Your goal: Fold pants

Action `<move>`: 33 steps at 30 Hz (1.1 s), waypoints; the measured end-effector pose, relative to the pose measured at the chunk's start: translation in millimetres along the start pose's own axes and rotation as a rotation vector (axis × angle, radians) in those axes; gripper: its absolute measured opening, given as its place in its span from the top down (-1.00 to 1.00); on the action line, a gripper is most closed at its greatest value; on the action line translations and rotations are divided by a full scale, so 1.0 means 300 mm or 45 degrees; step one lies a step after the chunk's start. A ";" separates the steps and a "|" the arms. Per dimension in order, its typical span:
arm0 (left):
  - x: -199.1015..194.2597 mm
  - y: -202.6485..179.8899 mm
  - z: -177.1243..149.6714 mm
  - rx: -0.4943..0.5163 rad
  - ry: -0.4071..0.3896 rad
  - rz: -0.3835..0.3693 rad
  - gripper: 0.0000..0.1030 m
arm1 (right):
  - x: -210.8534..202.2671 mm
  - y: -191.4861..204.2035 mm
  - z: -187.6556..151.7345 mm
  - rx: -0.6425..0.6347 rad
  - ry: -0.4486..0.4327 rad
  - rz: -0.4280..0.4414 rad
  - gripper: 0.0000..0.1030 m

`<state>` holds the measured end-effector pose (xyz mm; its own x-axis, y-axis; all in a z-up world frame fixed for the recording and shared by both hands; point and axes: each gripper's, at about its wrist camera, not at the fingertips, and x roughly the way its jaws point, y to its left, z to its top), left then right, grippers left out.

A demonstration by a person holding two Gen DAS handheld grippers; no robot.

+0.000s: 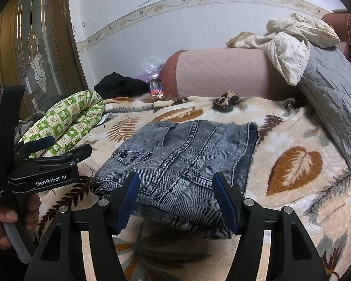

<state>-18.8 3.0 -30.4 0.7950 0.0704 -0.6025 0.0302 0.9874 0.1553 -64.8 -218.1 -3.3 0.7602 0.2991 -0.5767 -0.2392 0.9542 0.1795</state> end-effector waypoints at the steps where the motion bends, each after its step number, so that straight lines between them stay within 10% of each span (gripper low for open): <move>1: 0.001 0.000 -0.002 0.002 0.001 -0.001 -0.96 | 0.000 0.000 -0.001 -0.002 -0.001 0.000 -0.28; 33: -0.007 -0.004 0.001 0.005 0.008 -0.005 -0.96 | -0.006 0.007 0.002 -0.023 -0.004 0.006 -0.28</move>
<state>-20.3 1.6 -29.1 0.7909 0.0673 -0.6083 0.0361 0.9871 0.1561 -66.4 -216.8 -1.4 0.7608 0.3036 -0.5735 -0.2537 0.9526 0.1678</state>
